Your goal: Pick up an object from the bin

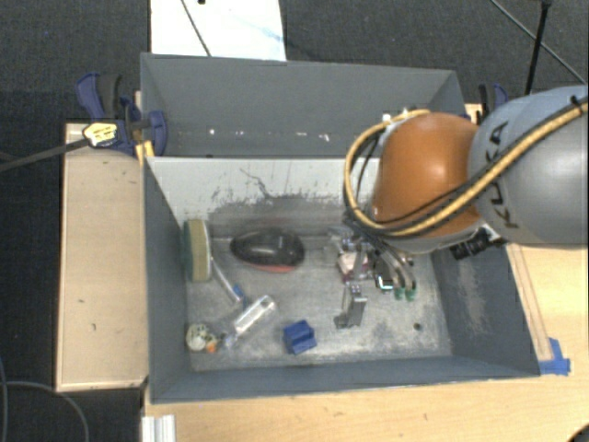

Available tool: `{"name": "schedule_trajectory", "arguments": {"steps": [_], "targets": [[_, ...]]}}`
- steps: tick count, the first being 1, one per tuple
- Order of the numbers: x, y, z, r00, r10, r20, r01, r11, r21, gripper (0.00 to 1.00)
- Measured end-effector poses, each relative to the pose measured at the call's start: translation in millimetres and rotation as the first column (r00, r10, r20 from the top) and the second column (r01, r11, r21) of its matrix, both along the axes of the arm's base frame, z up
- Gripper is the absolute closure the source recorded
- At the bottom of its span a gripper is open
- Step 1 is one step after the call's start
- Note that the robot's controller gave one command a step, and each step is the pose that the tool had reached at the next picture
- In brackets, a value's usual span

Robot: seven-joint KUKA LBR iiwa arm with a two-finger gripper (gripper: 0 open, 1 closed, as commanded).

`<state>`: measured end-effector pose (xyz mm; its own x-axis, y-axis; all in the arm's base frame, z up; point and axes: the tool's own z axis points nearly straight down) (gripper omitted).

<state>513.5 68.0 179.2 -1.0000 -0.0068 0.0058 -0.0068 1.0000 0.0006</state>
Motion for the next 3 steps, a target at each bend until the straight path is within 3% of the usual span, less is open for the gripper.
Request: {"name": "schedule_trajectory", "arguments": {"steps": [1,2,3], "targets": [[-8.4,57.9,-110.2,0.993,-0.121,0.001,0.121,0.993,-0.001,0.0],[-6.3,58.2,-107.1,0.992,-0.126,0.008,0.126,0.992,0.004,1.0],[-5.8,57.0,-107.5,0.992,-0.129,0.009,0.129,0.992,0.002,0.0]]}}
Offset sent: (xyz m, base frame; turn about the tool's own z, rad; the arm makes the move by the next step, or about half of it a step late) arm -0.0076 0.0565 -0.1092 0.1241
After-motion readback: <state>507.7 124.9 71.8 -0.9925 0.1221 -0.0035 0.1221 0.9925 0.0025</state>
